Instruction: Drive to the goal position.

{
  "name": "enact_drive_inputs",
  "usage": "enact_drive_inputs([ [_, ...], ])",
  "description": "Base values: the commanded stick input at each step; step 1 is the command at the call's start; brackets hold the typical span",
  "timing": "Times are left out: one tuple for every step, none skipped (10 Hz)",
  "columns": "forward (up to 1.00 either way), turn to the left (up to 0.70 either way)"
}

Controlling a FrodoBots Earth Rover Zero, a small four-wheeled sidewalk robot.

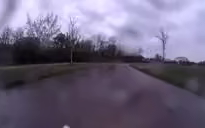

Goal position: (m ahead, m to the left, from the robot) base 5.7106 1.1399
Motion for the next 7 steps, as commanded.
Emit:
enact_drive_inputs([
  [0.70, -0.35],
  [0.70, -0.35],
  [0.70, -0.35],
  [0.70, -0.35],
  [0.70, -0.35],
  [0.70, -0.19],
  [0.70, 0.00],
])
